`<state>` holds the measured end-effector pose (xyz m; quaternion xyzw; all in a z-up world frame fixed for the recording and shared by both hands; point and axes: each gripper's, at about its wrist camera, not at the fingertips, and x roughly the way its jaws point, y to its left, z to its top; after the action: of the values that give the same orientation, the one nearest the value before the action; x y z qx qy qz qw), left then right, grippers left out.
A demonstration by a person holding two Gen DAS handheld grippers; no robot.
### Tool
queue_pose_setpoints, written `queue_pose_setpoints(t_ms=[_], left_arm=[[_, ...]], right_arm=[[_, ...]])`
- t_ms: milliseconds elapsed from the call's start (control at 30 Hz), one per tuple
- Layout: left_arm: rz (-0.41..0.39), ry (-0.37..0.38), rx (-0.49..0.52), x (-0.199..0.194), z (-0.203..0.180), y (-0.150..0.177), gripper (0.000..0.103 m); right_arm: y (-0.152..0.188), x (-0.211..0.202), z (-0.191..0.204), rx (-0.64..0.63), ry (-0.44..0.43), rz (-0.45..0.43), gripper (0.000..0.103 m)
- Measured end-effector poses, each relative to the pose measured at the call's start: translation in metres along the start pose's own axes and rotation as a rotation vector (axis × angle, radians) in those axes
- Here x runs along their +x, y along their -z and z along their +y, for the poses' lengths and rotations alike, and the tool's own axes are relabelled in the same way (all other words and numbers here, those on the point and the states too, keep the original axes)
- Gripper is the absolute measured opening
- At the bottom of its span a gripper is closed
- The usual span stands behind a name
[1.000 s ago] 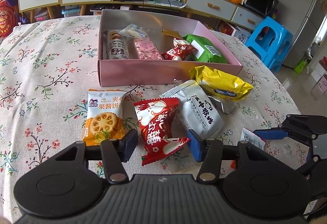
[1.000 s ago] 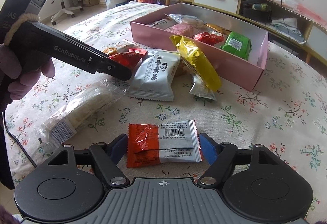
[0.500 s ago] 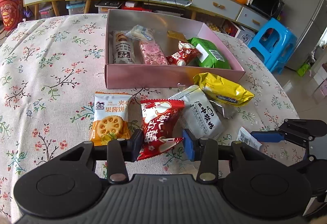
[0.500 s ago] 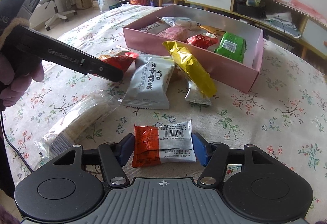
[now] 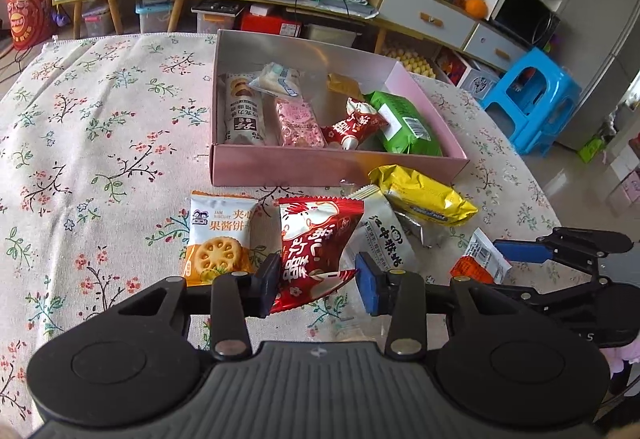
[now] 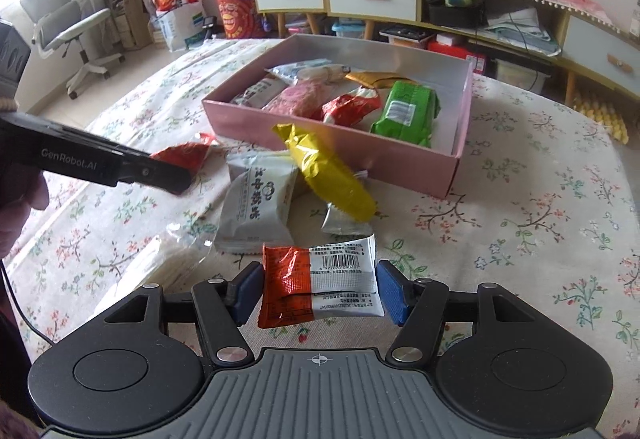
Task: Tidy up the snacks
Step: 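Carry both packets into the pink box and open both tools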
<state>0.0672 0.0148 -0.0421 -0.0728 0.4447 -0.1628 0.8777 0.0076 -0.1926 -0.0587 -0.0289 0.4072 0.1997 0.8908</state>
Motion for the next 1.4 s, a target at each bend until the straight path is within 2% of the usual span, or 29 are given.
queue_pose_setpoints(t_ms=[467, 733, 933, 1167, 1233, 1300, 1400], left_arm=[[-0.081, 0.055, -0.081, -0.017, 0.008, -0.026, 0.037], [-0.083, 0.048, -0.15, 0.001, 0.017, -0.044, 0.037], [-0.101, 0.06, -0.202, 0.015, 0.024, -0.057, 0.037], [-0.104, 0.107, -0.329, 0.034, 0.022, -0.065, 0.037], [-0.082, 0.118, -0.31, 0.04, 0.018, -0.07, 0.037], [-0.097, 0.078, -0.264, 0.042, 0.015, -0.075, 0.037], [-0.096, 0.068, -0.24, 0.049, 0.017, -0.081, 0.037]], right_arm=[[-0.036, -0.012, -0.039, 0.199, 0.037, -0.099, 0.061], [-0.067, -0.007, -0.054, 0.316, 0.002, -0.16, 0.061], [-0.087, 0.01, -0.06, 0.391, -0.011, -0.174, 0.061], [-0.104, 0.038, -0.068, 0.496, 0.004, -0.175, 0.061], [-0.107, 0.046, -0.073, 0.535, 0.004, -0.168, 0.061], [-0.111, 0.051, -0.079, 0.569, 0.017, -0.173, 0.061], [-0.118, 0.057, -0.087, 0.575, 0.032, -0.177, 0.062]])
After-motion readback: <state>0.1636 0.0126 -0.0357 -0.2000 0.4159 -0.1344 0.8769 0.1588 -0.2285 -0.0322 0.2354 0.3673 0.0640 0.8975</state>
